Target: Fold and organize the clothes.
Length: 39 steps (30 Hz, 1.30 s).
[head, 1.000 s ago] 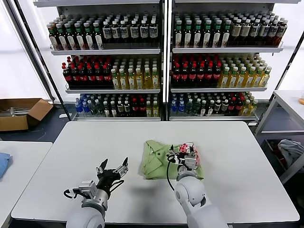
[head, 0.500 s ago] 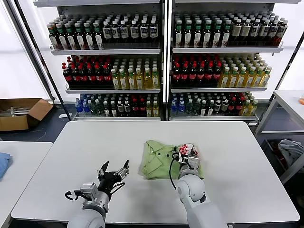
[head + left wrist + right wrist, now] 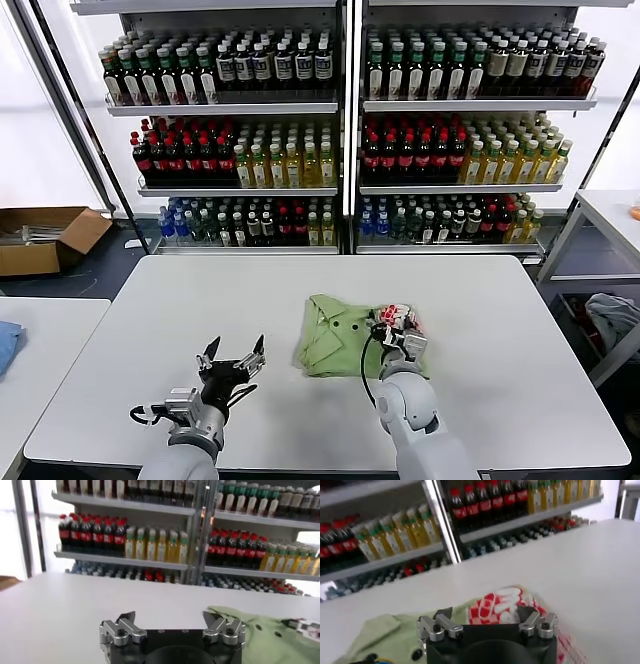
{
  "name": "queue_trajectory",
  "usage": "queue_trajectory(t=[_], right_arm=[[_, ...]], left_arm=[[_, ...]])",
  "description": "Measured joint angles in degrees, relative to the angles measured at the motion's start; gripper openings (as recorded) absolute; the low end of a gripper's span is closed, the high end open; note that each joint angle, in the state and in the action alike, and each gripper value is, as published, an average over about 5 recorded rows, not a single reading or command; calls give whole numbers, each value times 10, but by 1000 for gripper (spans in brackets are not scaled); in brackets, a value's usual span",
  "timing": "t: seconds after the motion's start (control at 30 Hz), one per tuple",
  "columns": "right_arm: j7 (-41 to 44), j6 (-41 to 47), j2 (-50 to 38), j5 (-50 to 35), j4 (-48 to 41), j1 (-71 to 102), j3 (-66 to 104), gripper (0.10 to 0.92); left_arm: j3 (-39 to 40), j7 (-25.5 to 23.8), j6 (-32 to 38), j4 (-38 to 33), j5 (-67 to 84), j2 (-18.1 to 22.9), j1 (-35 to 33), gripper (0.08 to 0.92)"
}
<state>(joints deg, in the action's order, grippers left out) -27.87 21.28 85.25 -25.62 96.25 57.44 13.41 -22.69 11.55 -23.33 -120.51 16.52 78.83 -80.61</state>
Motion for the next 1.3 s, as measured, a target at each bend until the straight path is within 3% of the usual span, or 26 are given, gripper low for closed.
queue_trajectory(t=[0.43, 1.3], right_arm=[[46, -45, -105, 171, 134, 118, 25, 823], [55, -41, -131, 170, 228, 248, 88, 823]], left_arm=[[-28, -1, 61, -17, -28, 12, -14, 823], [-62, -26, 102, -4, -38, 21, -9, 823]])
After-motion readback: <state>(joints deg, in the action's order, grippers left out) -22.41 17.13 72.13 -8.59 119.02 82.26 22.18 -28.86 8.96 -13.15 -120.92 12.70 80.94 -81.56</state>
